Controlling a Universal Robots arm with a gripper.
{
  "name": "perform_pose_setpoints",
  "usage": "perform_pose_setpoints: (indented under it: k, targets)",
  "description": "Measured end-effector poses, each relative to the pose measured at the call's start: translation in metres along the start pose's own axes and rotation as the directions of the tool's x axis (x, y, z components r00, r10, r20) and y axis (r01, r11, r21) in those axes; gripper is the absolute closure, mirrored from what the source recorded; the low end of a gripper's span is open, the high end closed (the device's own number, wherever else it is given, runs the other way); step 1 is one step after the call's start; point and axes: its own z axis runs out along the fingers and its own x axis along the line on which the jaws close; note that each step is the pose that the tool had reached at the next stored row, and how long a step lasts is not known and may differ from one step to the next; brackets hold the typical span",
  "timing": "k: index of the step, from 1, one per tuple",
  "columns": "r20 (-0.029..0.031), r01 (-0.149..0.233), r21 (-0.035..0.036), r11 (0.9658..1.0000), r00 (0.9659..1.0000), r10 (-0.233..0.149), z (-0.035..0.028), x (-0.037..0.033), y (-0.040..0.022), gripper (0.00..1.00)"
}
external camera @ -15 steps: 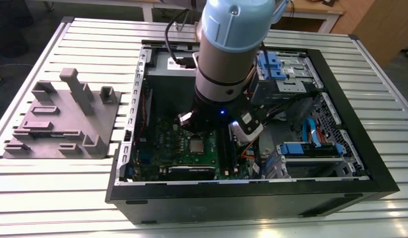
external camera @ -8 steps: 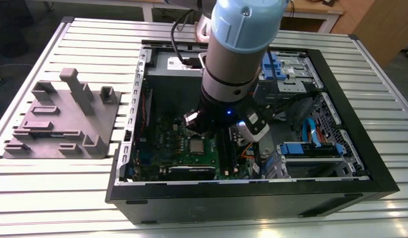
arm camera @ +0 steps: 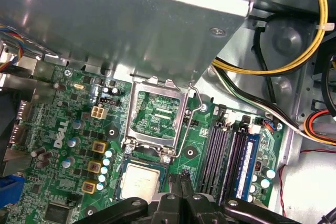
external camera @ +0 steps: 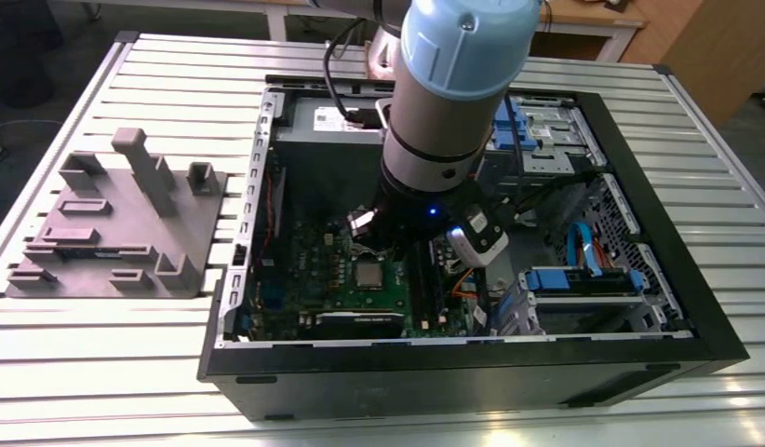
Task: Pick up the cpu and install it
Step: 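Close the cpu cover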
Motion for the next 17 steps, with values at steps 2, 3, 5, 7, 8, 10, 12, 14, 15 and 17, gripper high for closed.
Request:
perform_pose_setpoints:
  k: [2,3,5,7,8,10,12,14,15,17]
  targets:
    - [0.0000,0.000,0.0000,1.0000,1.0000,0.000,0.0000,0.0000,0.0000,0.90]
    - [0.0000,0.000,0.0000,1.0000,1.0000,0.000,0.0000,0.0000,0.0000,0.90]
    - [0.0000,0.000,0.0000,1.0000,1.0000,0.000,0.0000,-0.0001,0.0000,0.90]
    - [0.0000,0.000,0.0001,1.0000,1.0000,0.000,0.0000,-0.0002,0.0000,0.90]
    - [0.0002,0.000,-0.0001,1.0000,1.0000,0.000,0.0001,-0.0009,-0.0002,0.90]
    - [-0.0002,0.008,-0.0037,1.0000,1.0000,-0.008,0.0000,-0.0029,-0.0007,0.90]
    - [0.0046,0.015,-0.0271,0.9995,0.9999,-0.015,0.0004,-0.0052,-0.0012,0.90]
    - [0.0082,0.016,-0.0419,0.9990,0.9998,-0.016,0.0014,-0.0085,-0.0012,0.90]
    - [0.0087,0.016,-0.0440,0.9989,0.9998,-0.016,0.0027,-0.0103,-0.0001,0.90]
    - [0.0093,0.016,-0.0465,0.9988,0.9998,-0.016,0.0059,-0.0130,0.0038,0.90]
